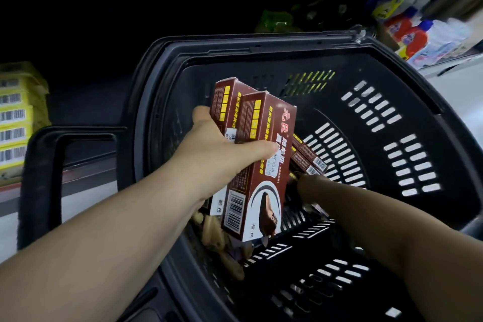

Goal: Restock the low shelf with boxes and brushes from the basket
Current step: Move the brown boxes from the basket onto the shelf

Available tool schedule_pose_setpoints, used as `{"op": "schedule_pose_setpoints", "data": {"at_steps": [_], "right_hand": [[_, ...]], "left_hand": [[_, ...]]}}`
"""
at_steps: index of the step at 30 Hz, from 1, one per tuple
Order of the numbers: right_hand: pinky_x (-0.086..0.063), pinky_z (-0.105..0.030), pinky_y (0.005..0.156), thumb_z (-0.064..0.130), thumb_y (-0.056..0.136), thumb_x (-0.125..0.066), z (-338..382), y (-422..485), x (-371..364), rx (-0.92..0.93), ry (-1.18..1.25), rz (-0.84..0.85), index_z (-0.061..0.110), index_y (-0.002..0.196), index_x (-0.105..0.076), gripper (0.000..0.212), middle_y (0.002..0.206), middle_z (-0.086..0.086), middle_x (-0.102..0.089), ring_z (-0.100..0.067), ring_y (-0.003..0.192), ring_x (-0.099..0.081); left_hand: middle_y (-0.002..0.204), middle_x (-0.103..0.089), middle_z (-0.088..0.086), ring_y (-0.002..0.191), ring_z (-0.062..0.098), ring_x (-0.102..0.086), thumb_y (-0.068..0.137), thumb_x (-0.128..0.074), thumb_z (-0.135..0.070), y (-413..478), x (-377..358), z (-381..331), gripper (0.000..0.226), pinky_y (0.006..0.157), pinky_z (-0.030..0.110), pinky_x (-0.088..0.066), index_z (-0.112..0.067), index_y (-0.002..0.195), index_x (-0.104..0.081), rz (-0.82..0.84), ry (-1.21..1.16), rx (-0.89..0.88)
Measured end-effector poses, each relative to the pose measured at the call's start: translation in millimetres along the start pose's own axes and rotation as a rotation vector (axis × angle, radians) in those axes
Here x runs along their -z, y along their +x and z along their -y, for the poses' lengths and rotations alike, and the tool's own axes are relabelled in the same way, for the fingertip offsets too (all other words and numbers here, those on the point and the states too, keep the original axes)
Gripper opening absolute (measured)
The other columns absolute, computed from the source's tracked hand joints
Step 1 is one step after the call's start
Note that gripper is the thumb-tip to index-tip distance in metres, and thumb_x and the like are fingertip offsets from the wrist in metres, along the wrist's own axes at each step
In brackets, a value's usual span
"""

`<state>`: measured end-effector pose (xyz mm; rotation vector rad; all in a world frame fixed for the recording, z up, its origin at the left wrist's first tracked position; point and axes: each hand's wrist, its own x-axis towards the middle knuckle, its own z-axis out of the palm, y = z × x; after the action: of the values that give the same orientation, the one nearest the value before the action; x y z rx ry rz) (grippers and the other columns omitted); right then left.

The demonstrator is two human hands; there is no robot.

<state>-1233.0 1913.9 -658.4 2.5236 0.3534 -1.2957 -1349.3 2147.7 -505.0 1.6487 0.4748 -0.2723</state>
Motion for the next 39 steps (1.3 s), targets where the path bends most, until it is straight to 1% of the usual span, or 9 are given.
{"op": "schedule_pose_setpoints", "data": {"at_steps": [5,10,18,21,24,30,33,35,39], "right_hand": [[-0.050,-0.024,0.065,0.032,0.090,-0.059,-3.8,-40.0,50.0,-0.069,0.344,0.106,0.012,0.117,-0.055,0.034,0.106,-0.006,-0.063,-0.017,0.082,-0.060],[-0.053,-0.029,0.063,0.018,0.088,-0.053,-12.4,-129.9,104.3,0.185,1.185,-0.101,0.012,0.095,-0.061,0.012,0.090,-0.009,-0.063,-0.018,0.066,-0.061],[-0.056,-0.029,0.062,0.034,0.057,-0.051,18.0,-243.0,106.8,0.448,1.775,-0.145,0.005,0.093,-0.061,0.046,0.074,-0.011,-0.068,-0.022,0.062,-0.066],[-0.056,-0.034,0.071,0.034,0.060,-0.056,41.4,-258.6,102.9,0.536,1.819,-0.132,0.005,0.098,-0.063,0.048,0.085,-0.013,-0.069,-0.025,0.072,-0.067],[-0.058,-0.030,0.059,0.032,0.066,-0.066,64.9,-269.4,103.5,0.598,1.772,-0.152,0.007,0.081,-0.075,0.030,0.084,-0.013,-0.073,-0.023,0.068,-0.071],[-0.056,-0.028,0.061,0.029,0.070,-0.073,107.6,-282.3,117.2,0.807,1.629,-0.300,0.018,0.092,-0.073,0.024,0.092,-0.011,-0.074,-0.021,0.074,-0.072],[-0.055,-0.020,0.067,0.029,0.078,-0.066,126.2,-288.4,131.4,0.911,1.372,-0.609,0.036,0.107,-0.064,0.029,0.099,0.003,-0.073,-0.013,0.086,-0.071],[-0.053,-0.017,0.079,0.023,0.082,-0.064,141.5,-291.1,138.9,1.005,1.132,-0.817,0.039,0.116,-0.053,0.040,0.106,0.012,-0.069,-0.007,0.097,-0.067],[-0.040,-0.015,0.097,0.010,0.080,-0.066,182.2,-281.4,140.0,1.111,0.626,-1.068,0.047,0.115,-0.047,0.054,0.115,0.027,-0.056,0.001,0.113,-0.053]], "left_hand": [[0.084,-0.072,-0.013,0.071,0.002,-0.070,0.055,-0.083,-0.044,2.2,-3.3,-7.1,0.066,0.061,0.021,-0.052,-0.034,0.106,-0.042,-0.003,-0.126,-0.100],[0.078,-0.071,-0.021,0.069,0.003,-0.070,0.053,-0.080,-0.045,-6.9,-3.3,-19.2,0.059,0.052,0.016,-0.051,-0.033,0.100,-0.046,0.016,-0.370,-0.139],[0.089,-0.074,-0.006,0.074,0.014,-0.073,0.050,-0.082,-0.056,-27.4,16.2,-39.2,0.070,0.066,0.034,-0.056,-0.030,0.108,-0.052,-0.085,-0.460,-0.115],[0.089,-0.072,-0.004,0.064,0.010,-0.071,0.054,-0.078,-0.056,-38.2,29.4,-42.4,0.070,0.051,0.024,-0.053,-0.026,0.110,-0.049,-0.145,-0.474,-0.072],[0.089,-0.072,-0.002,0.060,0.010,-0.070,0.060,-0.076,-0.054,-49.5,47.9,-42.2,0.065,0.040,0.020,-0.049,-0.024,0.110,-0.049,-0.165,-0.499,-0.027],[0.085,-0.076,0.005,0.071,0.025,-0.073,0.039,-0.074,-0.062,-80.6,96.5,-31.9,0.089,0.058,0.032,-0.056,-0.017,0.114,-0.057,-0.057,-0.473,0.033],[0.080,-0.074,0.014,0.061,0.017,-0.072,0.064,-0.075,-0.049,-75.6,116.7,-33.4,0.053,0.046,0.021,-0.053,-0.013,0.102,-0.071,-0.005,-0.539,0.098],[0.078,-0.068,0.026,0.034,-0.001,-0.056,0.092,-0.056,-0.023,-68.6,133.6,-24.9,0.035,0.036,0.009,-0.041,0.001,0.116,-0.063,-0.044,-0.547,-0.015],[0.056,-0.065,0.024,0.048,0.006,-0.066,0.100,-0.034,-0.011,-53.8,164.8,-12.8,0.039,0.078,0.017,-0.049,0.008,0.134,-0.039,-0.038,-0.637,-0.081]]}}
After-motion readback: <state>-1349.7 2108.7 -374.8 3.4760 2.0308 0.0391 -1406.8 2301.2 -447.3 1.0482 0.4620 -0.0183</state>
